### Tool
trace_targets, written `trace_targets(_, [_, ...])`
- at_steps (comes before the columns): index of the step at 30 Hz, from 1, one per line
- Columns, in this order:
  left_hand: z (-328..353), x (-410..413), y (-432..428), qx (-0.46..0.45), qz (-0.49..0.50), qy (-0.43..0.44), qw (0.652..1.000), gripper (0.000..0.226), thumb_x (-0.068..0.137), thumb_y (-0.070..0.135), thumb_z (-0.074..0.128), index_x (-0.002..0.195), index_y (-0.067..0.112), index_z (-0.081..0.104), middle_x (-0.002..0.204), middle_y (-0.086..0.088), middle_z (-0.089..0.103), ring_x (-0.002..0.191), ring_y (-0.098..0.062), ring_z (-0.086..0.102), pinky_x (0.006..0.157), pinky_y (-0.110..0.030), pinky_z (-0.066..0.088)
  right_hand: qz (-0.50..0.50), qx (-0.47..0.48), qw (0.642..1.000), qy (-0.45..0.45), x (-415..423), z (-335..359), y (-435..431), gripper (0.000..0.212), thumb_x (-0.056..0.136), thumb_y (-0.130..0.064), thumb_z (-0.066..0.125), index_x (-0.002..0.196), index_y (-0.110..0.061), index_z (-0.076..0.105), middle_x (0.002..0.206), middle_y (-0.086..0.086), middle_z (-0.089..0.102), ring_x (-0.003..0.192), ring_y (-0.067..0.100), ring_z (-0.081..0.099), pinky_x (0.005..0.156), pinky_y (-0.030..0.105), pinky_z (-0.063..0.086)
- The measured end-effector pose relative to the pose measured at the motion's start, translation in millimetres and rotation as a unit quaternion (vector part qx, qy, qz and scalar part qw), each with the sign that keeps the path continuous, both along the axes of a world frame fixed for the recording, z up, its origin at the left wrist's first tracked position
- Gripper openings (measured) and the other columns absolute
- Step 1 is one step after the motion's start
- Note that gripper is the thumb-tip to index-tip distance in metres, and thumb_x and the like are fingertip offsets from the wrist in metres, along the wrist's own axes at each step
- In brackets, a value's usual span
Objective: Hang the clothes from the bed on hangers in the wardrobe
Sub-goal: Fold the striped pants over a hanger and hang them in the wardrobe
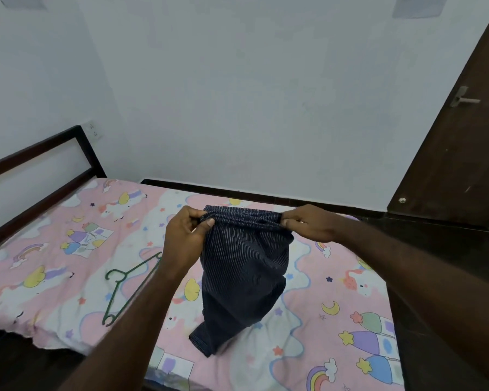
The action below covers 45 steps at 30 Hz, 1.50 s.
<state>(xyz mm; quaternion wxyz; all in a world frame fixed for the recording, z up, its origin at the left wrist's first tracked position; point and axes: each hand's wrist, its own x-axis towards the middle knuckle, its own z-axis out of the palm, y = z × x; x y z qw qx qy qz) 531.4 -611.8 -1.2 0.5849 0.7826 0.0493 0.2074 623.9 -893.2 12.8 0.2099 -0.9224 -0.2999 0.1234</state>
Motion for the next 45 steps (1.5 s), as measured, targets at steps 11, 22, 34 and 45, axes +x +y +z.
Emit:
trace_targets(11, [187.3,82.3,47.4,-0.055,0.004,-0.105,0.993,0.014,0.098,0.003,0.052,0.111,0.010,0.050,0.105,-0.009,0.062,0.092,-0.017,0.060,0.078,-0.025,0.049,0.039,0.023,0.975,-0.219,55.7,227.9,60.2,0.024,0.092,-0.041,0.064,0.095,-0.017,0.063,0.088,-0.003,0.063,0.087,0.016,0.059,0.071,0.027,0.042])
trace_targets(22, [386.6,84.7,62.4,0.056,0.044,-0.148,0.986,0.026,0.101,0.022,0.049,0.098,-0.002,0.060,0.091,-0.011,0.062,0.083,-0.022,0.058,0.086,-0.048,0.053,0.012,0.129,0.948,-0.291,44.1,421.6,79.2,0.038,0.093,-0.044,0.062,0.073,-0.012,0.061,0.061,0.003,0.062,0.054,0.021,0.061,0.053,0.027,0.052])
trace_targets(34, [381.9,80.1,64.2,0.093,-0.017,-0.057,0.994,0.020,0.103,0.022,0.047,0.096,0.007,0.059,0.098,-0.011,0.059,0.087,-0.022,0.058,0.074,-0.037,0.053,0.010,0.293,0.940,-0.174,41.4,414.5,82.1,0.029,0.083,-0.023,0.078,0.079,-0.007,0.054,0.063,0.003,0.042,0.053,0.014,0.035,0.044,0.024,0.026])
trace_targets(45, [339.0,78.9,7.5,0.268,-0.220,-0.096,0.933,0.006,0.088,0.021,0.071,0.094,0.019,0.072,0.083,0.008,0.073,0.080,-0.003,0.067,0.072,-0.023,0.052,0.050,0.249,0.964,-0.075,10.5,358.4,116.1,0.023,0.087,-0.026,0.074,0.082,-0.009,0.058,0.065,0.002,0.058,0.055,0.011,0.051,0.049,0.022,0.040])
